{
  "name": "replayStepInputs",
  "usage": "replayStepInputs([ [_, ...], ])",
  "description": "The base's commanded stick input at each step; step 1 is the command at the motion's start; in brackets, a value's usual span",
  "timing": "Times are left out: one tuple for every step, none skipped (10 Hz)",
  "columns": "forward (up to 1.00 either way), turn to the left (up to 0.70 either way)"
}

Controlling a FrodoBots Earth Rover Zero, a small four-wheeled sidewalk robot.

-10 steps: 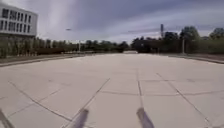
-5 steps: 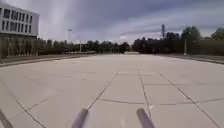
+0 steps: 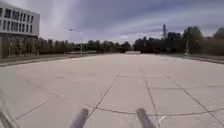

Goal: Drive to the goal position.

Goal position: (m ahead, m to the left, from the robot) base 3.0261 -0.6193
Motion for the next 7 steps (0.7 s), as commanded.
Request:
replayStepInputs([
  [0.50, 0.00],
  [0.50, 0.00],
  [0.50, 0.00],
  [0.50, 0.00],
  [0.50, 0.00],
  [0.50, -0.09],
  [0.50, -0.26],
])
